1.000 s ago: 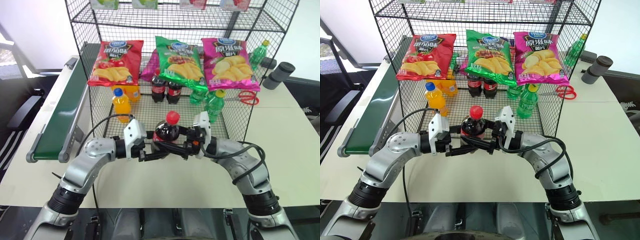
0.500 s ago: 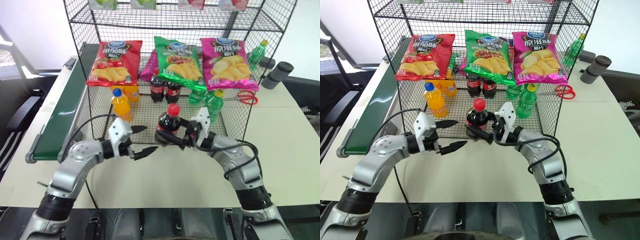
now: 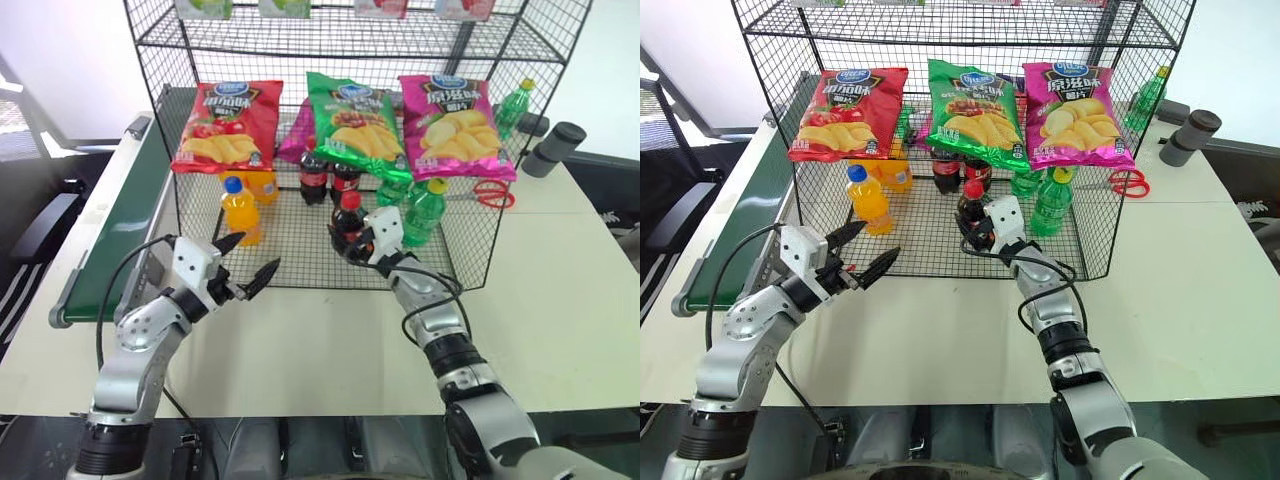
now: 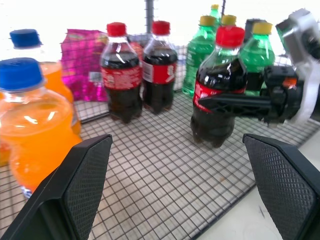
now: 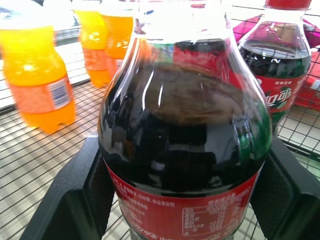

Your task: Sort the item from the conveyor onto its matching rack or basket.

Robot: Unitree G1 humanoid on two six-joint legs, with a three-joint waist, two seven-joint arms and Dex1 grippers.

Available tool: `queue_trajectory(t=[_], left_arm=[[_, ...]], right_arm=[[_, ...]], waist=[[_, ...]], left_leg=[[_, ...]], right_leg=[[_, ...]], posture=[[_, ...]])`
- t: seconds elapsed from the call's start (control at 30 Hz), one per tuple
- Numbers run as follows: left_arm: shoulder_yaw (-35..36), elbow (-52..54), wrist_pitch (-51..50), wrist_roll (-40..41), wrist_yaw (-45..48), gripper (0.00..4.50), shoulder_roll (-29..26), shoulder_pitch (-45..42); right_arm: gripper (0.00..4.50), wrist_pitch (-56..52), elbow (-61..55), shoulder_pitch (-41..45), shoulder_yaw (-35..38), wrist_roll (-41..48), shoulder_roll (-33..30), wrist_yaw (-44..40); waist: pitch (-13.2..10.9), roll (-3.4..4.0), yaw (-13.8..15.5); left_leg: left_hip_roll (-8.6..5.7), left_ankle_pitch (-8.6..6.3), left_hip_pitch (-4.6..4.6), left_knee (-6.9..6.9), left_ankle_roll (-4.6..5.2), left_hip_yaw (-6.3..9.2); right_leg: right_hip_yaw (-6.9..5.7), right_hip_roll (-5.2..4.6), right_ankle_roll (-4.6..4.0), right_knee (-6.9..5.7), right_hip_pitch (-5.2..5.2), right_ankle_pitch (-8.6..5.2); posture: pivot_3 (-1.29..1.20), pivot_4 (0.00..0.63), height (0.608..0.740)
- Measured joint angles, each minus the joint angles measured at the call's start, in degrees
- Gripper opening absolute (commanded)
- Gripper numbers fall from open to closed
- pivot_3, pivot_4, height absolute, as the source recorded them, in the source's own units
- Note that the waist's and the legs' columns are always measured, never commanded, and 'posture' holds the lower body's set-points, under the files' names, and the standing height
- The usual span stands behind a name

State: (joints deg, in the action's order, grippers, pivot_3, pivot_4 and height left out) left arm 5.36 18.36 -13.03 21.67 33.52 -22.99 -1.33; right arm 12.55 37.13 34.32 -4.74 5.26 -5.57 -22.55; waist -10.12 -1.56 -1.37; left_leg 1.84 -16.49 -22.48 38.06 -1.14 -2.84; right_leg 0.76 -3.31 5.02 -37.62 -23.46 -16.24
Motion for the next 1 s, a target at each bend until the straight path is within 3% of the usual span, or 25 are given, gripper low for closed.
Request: queue_trajectory(t=[0.4, 0.5, 0.53, 0.83, 1.0], left_arm=[[-2.03, 0.54, -0.03, -0.49, -0.52, 4.46, 0.52, 1.35], [-2.40, 0.54, -0.05, -0.49, -0.63, 4.50, 0.55, 1.00], [-2.43, 0.54, -0.07, -0.49, -0.69, 4.50, 0.60, 0.92], [-3.75, 0.53, -0.18, -0.47, -1.21, 4.50, 1.16, 0.72], [-3.75, 0.56, -0.33, -0.42, -1.50, 4.50, 1.14, 0.69]], right_arm=[[2.97, 5.16, 13.94, 7.14, 1.81, -1.03, 2.71, 0.17], [4.39, 4.98, 14.43, 7.27, 2.85, -0.22, 2.79, -1.54], [4.45, 4.99, 14.43, 7.43, 3.04, 0.09, 2.80, -1.86], [4.45, 5.35, 9.97, 6.51, 3.36, 0.57, 1.67, -4.58], [4.45, 2.04, -1.90, -1.16, 2.69, 0.87, -3.07, -9.97]], waist=[[0.00, 0.01, -0.29], [0.00, 0.01, -0.88], [0.00, 0.01, -1.06], [0.00, 0.01, -1.14], [0.00, 0.01, -0.95]], left_leg=[[-0.02, 0.01, 0.00, 0.00, -0.02, 0.00], [-0.02, 0.01, 0.00, 0.00, -0.02, 0.00], [-0.02, 0.01, 0.01, 0.00, -0.02, 0.00], [-0.02, 0.01, 0.05, 0.00, -0.02, 0.01], [-0.07, 0.00, 0.03, 0.00, -0.02, 0.01]], right_leg=[[-0.02, -0.06, 0.00, -0.03, 0.00, 0.00], [-0.02, -0.08, 0.00, -0.05, 0.01, 0.00], [-0.02, -0.08, 0.00, -0.06, 0.01, 0.00], [-0.02, -0.11, 0.00, -0.12, 0.01, 0.00], [-0.02, -0.18, 0.00, -0.06, 0.03, 0.00]], posture=[[0.00, 0.150, 0.740], [0.00, 0.150, 0.740], [0.00, 0.150, 0.740], [0.00, 0.150, 0.740], [0.00, 0.150, 0.740]])
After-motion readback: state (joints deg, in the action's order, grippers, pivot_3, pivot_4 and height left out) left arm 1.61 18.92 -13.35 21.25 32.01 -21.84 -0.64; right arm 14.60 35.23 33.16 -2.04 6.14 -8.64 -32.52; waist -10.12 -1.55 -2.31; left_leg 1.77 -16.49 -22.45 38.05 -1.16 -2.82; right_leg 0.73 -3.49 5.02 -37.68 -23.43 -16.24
